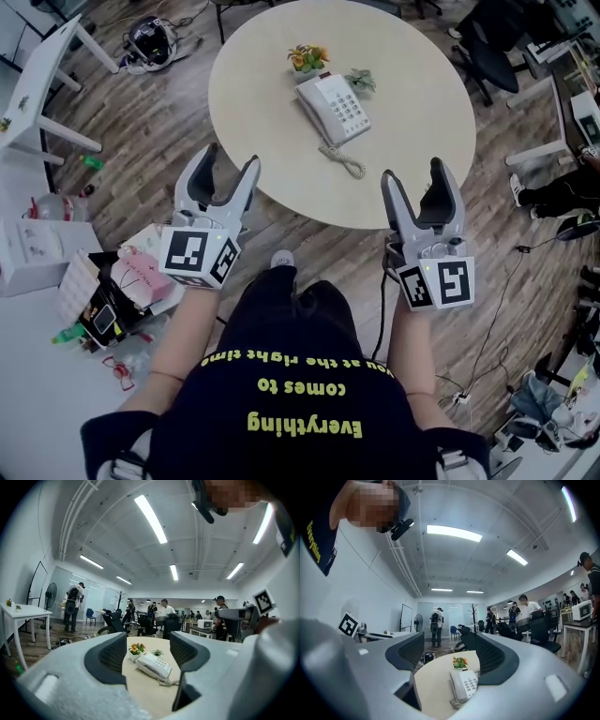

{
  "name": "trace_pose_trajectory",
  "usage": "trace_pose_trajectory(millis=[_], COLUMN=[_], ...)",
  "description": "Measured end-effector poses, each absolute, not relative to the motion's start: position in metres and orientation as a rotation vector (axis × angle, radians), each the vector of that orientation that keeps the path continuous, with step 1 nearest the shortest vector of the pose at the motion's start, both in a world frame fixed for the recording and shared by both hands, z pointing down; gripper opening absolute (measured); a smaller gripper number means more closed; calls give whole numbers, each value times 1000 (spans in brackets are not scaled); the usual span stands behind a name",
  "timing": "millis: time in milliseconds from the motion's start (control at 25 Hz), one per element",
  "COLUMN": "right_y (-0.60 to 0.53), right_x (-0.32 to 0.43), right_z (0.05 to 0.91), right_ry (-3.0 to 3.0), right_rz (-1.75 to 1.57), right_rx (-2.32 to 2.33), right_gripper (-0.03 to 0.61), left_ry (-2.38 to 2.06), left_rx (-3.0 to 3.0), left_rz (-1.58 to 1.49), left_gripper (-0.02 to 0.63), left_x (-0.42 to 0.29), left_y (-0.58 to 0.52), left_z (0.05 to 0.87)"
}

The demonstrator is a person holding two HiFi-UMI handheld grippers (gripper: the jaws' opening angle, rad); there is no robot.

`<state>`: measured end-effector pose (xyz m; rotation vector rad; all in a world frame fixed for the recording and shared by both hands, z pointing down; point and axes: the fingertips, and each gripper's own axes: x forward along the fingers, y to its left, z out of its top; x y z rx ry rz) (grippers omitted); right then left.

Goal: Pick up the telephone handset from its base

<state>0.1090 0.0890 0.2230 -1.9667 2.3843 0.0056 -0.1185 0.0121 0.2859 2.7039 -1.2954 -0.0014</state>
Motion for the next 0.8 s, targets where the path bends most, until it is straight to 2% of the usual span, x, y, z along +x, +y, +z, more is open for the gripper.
trace_pose_trajectory(millis=[520, 800], right_y=[31, -29], right_x=[136, 175], right_z=[244, 229], right_ry=[2435, 2511], right_rz=[-47, 1], right_rx=[-1951, -1825], right_gripper=[348, 350], left_ry=[-1353, -1471], left_rx=[2654, 2636], left_rz=[12, 2], left_gripper=[290, 290], left_x=[-98, -54], left_y=[-45, -84], left_z=[299, 284])
